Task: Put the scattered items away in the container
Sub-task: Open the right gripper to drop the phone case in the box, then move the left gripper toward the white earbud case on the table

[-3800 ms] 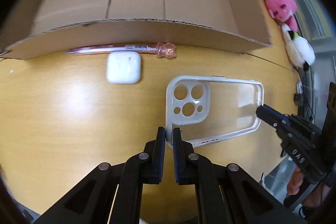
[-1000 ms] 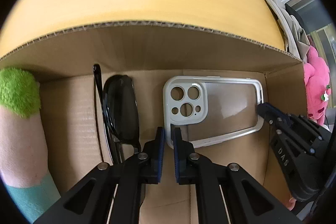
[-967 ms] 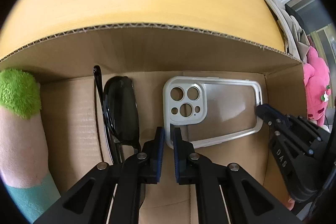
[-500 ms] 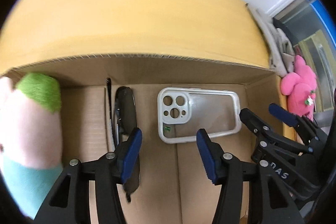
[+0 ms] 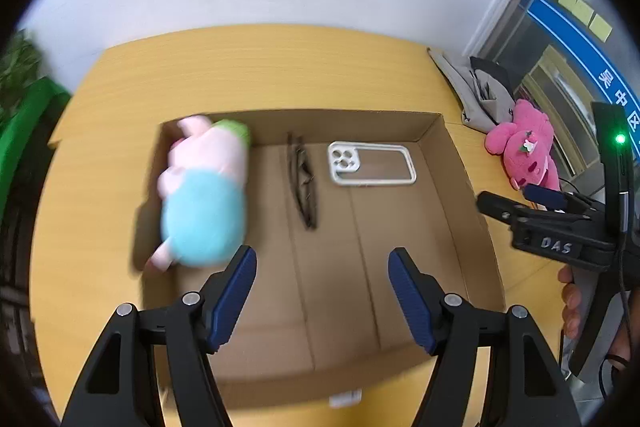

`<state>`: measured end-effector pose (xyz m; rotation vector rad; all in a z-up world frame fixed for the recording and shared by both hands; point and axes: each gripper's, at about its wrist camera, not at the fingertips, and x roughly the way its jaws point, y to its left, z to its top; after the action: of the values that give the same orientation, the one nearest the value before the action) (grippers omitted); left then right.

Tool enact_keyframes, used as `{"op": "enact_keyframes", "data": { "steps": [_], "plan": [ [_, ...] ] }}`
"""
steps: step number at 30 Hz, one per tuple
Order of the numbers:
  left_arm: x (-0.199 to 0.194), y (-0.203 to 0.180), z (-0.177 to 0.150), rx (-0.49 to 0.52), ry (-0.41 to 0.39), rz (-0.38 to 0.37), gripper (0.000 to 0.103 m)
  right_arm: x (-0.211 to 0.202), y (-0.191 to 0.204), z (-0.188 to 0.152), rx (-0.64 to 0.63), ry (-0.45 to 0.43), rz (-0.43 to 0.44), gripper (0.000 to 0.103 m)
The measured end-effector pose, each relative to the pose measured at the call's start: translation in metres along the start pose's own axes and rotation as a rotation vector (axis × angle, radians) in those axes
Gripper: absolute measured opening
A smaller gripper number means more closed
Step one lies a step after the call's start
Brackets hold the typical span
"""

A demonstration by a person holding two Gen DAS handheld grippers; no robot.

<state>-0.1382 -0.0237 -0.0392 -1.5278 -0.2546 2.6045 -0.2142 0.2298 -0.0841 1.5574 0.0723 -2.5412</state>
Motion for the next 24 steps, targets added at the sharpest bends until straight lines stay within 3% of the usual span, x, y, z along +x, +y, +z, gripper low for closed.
{"op": "enact_keyframes", "data": {
  "steps": [6,14,20,24],
  "plan": [
    [-0.029,0.010,-0.069,-0.038,0.042,-0.003,0.073,-0.044,0.021,-0.081,-0.022,0.000,0.059,0.094],
    [-0.004,0.017,-0.134,-0.084,0.191,-0.031,0.074,-0.022,0.040,-0.191,-0.092,0.179,0.176,0.094],
    [0.040,0.020,-0.155,-0.146,0.301,-0.056,0.073,-0.005,0.066,-0.221,-0.264,0.149,0.208,0.094],
    [0.071,0.017,-0.163,-0.202,0.352,-0.091,0.073,0.004,0.067,-0.225,-0.281,0.161,0.207,0.094]
  ]
}}
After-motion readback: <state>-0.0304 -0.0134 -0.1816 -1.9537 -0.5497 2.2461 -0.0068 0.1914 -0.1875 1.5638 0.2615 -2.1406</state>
